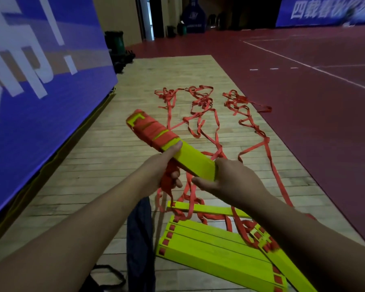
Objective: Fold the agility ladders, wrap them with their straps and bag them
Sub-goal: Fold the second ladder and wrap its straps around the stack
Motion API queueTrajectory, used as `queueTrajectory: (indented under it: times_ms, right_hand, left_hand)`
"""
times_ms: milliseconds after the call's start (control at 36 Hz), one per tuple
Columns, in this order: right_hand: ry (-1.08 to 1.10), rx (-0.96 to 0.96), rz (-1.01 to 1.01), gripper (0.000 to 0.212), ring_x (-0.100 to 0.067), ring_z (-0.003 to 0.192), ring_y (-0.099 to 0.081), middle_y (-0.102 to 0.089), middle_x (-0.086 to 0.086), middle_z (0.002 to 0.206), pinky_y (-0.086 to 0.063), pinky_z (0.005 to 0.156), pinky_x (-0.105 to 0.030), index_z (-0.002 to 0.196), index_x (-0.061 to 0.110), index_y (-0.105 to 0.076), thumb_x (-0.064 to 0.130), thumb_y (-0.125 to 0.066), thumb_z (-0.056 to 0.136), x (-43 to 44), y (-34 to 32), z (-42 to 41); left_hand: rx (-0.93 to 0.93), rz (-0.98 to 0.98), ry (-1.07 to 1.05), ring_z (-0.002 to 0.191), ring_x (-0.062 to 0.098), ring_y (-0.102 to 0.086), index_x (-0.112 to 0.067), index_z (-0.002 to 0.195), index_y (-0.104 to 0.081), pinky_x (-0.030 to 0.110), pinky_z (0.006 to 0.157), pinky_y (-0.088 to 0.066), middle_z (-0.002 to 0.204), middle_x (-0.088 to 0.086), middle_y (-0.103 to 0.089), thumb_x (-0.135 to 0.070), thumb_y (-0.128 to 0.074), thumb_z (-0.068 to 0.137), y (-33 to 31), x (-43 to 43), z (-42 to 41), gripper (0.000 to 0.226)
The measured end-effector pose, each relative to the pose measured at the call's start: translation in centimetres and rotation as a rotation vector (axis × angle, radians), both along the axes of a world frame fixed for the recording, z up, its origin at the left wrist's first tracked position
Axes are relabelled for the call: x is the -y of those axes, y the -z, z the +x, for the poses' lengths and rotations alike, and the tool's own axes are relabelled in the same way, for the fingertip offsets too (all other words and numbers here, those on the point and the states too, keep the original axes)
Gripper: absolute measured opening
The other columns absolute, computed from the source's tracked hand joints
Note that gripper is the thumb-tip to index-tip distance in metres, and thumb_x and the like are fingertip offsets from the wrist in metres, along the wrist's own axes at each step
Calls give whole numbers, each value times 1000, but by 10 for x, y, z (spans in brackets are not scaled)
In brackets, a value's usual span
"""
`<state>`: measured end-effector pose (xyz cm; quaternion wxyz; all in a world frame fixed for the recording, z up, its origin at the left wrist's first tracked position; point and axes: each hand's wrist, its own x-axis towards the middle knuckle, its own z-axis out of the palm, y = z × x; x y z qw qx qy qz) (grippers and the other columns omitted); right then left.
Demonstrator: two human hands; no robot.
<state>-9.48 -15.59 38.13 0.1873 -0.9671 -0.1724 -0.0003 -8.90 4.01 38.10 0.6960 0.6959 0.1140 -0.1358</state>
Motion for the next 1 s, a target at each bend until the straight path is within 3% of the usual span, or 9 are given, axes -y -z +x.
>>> queueTrajectory:
  times_ms: [56,194,250,389,528,611,694,833,1000]
  right_hand:
    - [-38,-71,76,57,-15,70,-63,-65,0,82,-56,64,-38,102,19,-57,74,-53,87,-2,-3,-3]
    - [-75,-383,364,46,-17,76,-72,-74,-3,88,-56,64,-33,101,17,-67,57,-74,81,-2,-14,5]
    - [-91,-509,416,44,-17,75,-74,-74,-1,86,-57,68,-31,101,18,-68,55,-78,78,1,-16,6]
    - [-119,-925,692,41,-30,77,-71,-68,-17,98,-59,72,-43,117,11,-56,26,-79,85,4,-13,-1]
    - [-95,-742,589,40,-20,77,-68,-67,-10,100,-55,61,-30,120,20,-52,24,-76,88,2,-16,-3]
    - [-86,-655,463,46,-20,77,-68,-68,-12,101,-59,63,-31,127,11,-50,22,-75,90,0,-14,-3]
    - [-69,-585,365,38,-21,76,-69,-70,-16,101,-61,68,-37,121,8,-52,21,-72,92,-2,-6,-4]
    - [-58,-532,321,33,-17,63,-68,-69,-14,90,-59,55,-28,115,10,-51,24,-71,93,-4,-3,-9]
    - [-64,-401,263,24,-26,73,-74,-70,-14,88,-63,69,-44,110,7,-60,19,-70,92,-1,-7,-4]
  left_hand:
    - [9,-124,-105,47,19,-53,-10,90,-60,28,53,-43,51,2,-43,-58,-61,89,2,3,0,49]
    - [75,-261,-151,42,14,-45,-9,83,-62,23,45,-42,49,2,-39,-50,-60,91,-11,3,-1,42]
    - [109,-288,-97,45,13,-43,-8,87,-65,24,46,-45,55,2,-42,-52,-62,84,-16,3,-4,44]
    - [150,-289,-1,47,9,-44,-9,102,-60,24,51,-45,58,-3,-55,-50,-59,82,-17,4,-8,46]
    - [57,-115,122,50,15,-53,-8,112,-54,20,47,-42,63,4,-55,-58,-60,80,-24,-11,-6,59]
    - [8,-52,60,48,15,-55,-2,113,-54,20,44,-45,63,6,-58,-61,-66,70,-22,-8,-7,74]
    - [-36,-67,-32,47,16,-53,-1,105,-54,20,41,-44,60,7,-56,-58,-68,77,-15,0,-8,64]
    - [41,-92,-143,49,19,-55,-3,108,-57,24,42,-43,63,7,-60,-65,-64,81,-12,-4,0,68]
    - [71,-13,22,67,30,-68,-1,118,-58,35,60,-55,78,18,-68,-77,-57,74,-15,-13,3,88]
